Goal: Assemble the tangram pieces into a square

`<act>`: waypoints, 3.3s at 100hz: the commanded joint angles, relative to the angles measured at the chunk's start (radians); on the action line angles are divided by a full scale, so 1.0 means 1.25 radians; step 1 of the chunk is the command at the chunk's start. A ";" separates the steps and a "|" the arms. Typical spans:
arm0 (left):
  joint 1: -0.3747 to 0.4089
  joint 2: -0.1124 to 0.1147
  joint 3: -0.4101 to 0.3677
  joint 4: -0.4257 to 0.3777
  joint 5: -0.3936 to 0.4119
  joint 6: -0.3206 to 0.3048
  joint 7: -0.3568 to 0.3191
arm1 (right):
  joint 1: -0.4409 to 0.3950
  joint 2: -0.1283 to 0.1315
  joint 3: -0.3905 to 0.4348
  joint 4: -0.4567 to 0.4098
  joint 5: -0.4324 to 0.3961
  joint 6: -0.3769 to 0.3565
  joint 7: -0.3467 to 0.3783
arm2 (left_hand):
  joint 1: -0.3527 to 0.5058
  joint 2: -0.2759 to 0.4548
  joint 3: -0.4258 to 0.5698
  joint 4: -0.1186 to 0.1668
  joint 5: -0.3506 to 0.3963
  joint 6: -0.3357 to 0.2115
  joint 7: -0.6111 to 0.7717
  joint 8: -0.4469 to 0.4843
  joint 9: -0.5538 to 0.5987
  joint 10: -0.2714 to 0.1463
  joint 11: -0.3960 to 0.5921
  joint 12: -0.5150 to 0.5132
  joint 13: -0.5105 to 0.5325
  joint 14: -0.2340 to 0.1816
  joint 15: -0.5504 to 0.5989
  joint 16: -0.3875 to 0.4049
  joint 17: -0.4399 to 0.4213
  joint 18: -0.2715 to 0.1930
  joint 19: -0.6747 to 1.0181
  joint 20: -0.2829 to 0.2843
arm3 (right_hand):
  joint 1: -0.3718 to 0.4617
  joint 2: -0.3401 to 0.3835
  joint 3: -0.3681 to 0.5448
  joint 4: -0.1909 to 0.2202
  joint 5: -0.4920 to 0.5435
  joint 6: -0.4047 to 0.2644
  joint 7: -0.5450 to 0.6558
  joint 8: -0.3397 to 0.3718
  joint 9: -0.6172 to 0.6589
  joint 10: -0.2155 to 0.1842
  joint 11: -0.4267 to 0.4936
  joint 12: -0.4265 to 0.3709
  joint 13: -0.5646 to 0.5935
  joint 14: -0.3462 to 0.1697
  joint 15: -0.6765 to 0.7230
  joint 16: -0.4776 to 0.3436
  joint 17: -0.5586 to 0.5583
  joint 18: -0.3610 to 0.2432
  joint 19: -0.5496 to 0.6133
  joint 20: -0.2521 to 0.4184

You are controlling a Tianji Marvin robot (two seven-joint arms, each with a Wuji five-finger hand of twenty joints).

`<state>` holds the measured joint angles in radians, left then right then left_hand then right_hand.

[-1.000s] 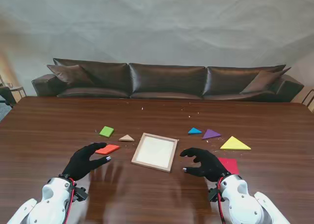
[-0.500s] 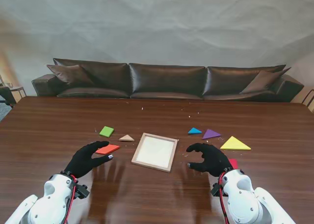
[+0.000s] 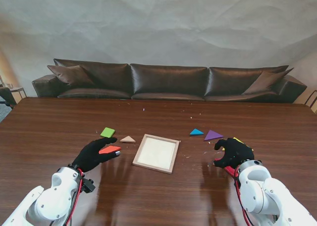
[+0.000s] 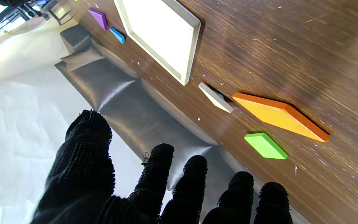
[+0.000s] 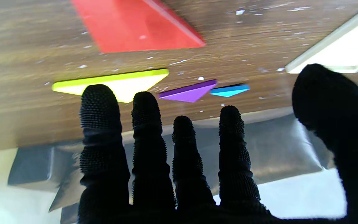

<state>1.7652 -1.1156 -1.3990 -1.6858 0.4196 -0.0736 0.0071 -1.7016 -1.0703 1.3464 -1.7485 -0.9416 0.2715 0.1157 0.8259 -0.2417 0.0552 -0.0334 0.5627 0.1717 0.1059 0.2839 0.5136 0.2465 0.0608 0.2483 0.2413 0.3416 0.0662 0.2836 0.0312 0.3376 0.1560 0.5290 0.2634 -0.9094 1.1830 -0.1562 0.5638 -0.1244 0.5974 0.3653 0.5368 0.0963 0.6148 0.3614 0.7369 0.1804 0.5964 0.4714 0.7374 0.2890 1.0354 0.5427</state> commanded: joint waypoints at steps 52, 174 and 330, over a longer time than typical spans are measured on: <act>-0.009 -0.001 0.001 0.031 -0.019 -0.034 -0.022 | 0.048 0.016 -0.052 0.068 -0.142 0.141 0.079 | 0.013 0.027 -0.015 0.016 0.003 -0.011 -0.001 -0.003 0.003 -0.013 -0.005 -0.005 -0.004 -0.012 -0.009 -0.005 -0.013 -0.021 -0.009 -0.004 | 0.020 -0.205 0.095 -0.058 0.011 0.039 0.051 0.038 0.032 0.004 0.051 0.055 0.062 -0.010 0.043 0.022 -0.266 0.005 0.048 -0.003; 0.000 0.000 0.009 0.034 -0.036 -0.030 -0.034 | 0.151 0.017 -0.213 0.200 -0.076 0.386 0.059 | 0.014 0.032 -0.017 0.017 0.007 -0.006 -0.001 -0.002 0.007 -0.007 -0.005 -0.005 -0.001 -0.010 -0.009 -0.004 -0.012 -0.019 -0.008 -0.003 | 0.069 -0.296 0.134 -0.067 0.008 0.011 0.113 0.063 0.147 0.041 0.015 -0.012 0.186 0.018 -0.016 0.014 -0.182 0.064 0.052 -0.036; 0.002 0.004 0.013 0.039 -0.047 -0.012 -0.055 | 0.164 0.024 -0.212 0.255 -0.075 0.273 0.072 | 0.014 0.037 -0.019 0.017 0.018 0.002 0.002 -0.002 0.026 0.010 -0.002 0.001 0.022 -0.002 0.001 0.005 -0.003 -0.015 -0.005 -0.001 | 0.299 -0.323 0.156 -0.214 0.383 -0.071 0.513 0.082 0.693 -0.080 -0.061 0.013 0.457 -0.174 0.302 0.030 0.211 -0.051 0.233 -0.013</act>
<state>1.7646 -1.1119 -1.3824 -1.6395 0.3657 -0.0907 -0.0417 -1.4611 -1.0294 1.0893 -1.4571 -1.0427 0.6263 0.1973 0.8357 -0.2362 0.0531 -0.0334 0.5778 0.1755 0.1072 0.2839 0.5289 0.2593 0.0626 0.2484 0.2664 0.3415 0.0662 0.2834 0.0312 0.3375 0.1560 0.5287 0.5808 -1.3560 1.3432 -0.4186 0.9876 -0.1706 1.2188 0.5137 1.2075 0.2630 0.5560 0.3978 1.3480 0.0521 0.8873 0.4917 0.7573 0.2518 1.2775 0.4974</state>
